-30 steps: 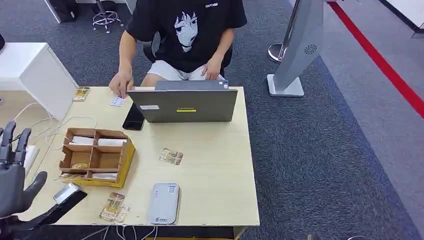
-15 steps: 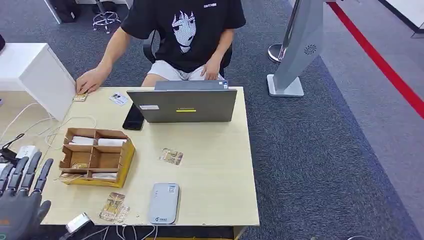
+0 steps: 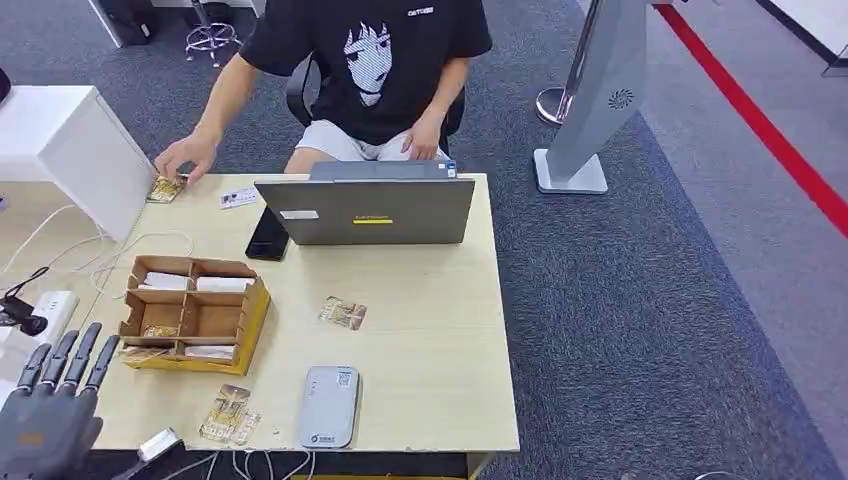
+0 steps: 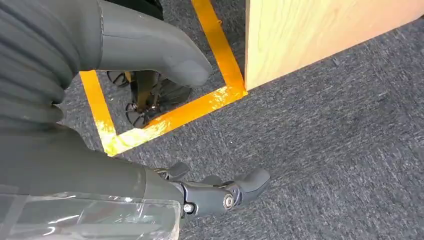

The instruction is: Pass the card to the sensor for recognition and then transmit it.

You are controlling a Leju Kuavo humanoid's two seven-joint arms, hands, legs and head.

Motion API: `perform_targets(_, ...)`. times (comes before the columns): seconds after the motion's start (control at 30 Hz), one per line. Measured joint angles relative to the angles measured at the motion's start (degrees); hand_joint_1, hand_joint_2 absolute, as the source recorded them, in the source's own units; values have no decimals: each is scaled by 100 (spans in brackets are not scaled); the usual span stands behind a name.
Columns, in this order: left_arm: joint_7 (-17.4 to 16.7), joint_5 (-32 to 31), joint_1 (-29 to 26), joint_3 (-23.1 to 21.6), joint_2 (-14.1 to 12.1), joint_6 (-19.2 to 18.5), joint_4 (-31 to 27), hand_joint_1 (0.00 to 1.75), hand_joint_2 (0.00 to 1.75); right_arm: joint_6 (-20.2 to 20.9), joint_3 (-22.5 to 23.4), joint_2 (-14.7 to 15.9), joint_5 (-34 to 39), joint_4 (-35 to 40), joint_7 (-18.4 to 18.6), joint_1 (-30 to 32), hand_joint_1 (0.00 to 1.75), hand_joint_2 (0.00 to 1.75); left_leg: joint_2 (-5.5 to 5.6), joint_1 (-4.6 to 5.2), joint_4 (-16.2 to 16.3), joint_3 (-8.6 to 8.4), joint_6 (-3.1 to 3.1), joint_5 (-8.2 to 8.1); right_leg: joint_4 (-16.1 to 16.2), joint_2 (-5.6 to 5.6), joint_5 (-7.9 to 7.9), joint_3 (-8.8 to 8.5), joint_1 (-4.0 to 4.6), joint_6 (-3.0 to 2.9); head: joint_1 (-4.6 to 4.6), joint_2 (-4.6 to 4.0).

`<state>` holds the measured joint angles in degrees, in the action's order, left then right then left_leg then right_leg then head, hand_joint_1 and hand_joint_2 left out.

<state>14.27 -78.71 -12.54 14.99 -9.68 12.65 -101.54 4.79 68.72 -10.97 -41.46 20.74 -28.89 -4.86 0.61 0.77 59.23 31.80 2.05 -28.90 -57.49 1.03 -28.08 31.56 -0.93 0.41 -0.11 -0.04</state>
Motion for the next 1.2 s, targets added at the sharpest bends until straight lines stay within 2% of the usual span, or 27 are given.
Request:
perform_targets(0.23,-107,48,313,179,15,-136,373,0,175,9,44,0,-68,19,0,-2,0,175,2,0,0,1,0,0,0,-2,0,-1,0,0,2,0)
perform_targets(0.7,-98,55,664,400,72,-96,782,0,175,46,85,-2,-122,20,0,-2,0,175,1,0,0,1,0,0,0,-4,0,0,0,0,0,0)
perform_targets(1.0,-90,-33,890,406,-89,-48,1210,0,175,61,92,-2,-181,20,-7,-2,0,175,1,-2,0,1,0,0,-1,-4,0,1,1,0,0,0)
perform_targets(1.2,-90,-57,1051,404,-103,-24,1381,0,175,68,92,-2,-225,20,-7,-7,0,175,1,-1,0,0,0,0,0,-3,0,1,1,0,0,0)
